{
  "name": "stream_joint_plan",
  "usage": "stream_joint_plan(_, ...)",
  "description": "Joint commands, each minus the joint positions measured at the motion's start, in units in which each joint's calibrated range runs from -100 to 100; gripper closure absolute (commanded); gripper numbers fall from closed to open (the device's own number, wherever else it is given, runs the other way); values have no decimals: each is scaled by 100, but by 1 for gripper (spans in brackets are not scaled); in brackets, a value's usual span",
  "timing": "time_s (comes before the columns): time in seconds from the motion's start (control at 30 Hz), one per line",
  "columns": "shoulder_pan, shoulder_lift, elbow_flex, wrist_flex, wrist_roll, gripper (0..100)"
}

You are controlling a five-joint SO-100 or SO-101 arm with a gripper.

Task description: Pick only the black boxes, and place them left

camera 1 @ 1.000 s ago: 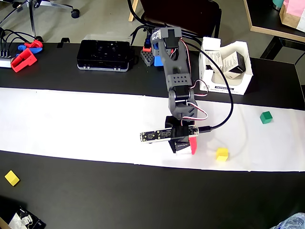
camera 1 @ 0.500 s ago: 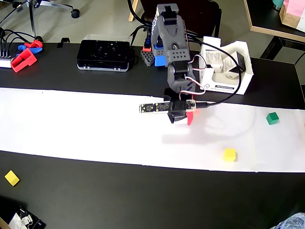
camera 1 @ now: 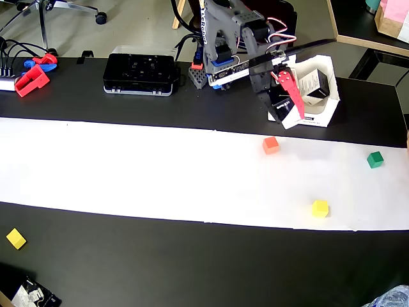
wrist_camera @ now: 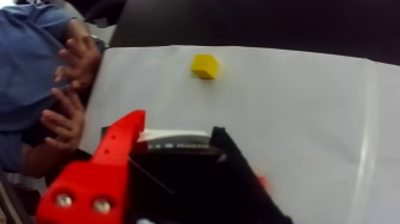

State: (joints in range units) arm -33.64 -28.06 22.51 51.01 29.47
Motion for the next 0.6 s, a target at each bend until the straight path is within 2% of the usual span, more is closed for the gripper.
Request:
stream_joint_plan(0.0,-859,-794,-1213,81,-279,94)
stream_joint_plan(0.17,-2045,-1023,-1648,1147,-300,94)
stream_joint_plan(0.43,-3743,-873,-2375,3031,-821,94)
stream_joint_plan(0.57,-4150,-312,-2401,3539,-1179,94)
